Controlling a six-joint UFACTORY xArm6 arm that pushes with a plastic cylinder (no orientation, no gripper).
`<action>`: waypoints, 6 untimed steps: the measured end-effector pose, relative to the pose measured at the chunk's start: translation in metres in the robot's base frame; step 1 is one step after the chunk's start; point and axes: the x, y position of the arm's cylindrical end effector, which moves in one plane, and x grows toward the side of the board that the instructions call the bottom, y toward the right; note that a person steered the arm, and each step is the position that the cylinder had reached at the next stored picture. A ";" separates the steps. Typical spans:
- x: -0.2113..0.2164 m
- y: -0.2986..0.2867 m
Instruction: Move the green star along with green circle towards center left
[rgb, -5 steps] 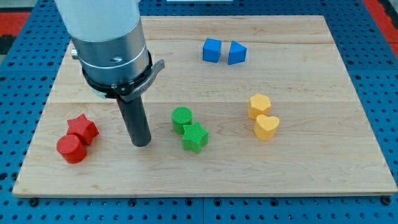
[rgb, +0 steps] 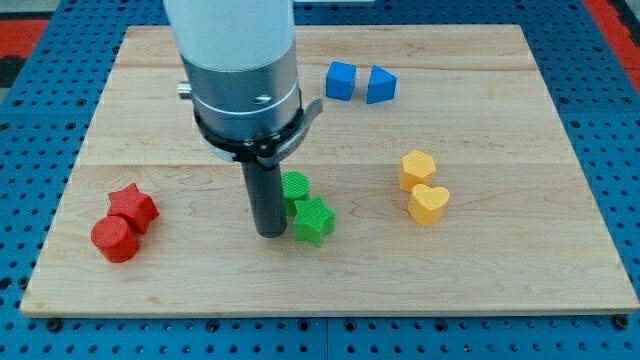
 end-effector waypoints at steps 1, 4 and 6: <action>0.007 0.028; 0.016 0.134; -0.039 0.043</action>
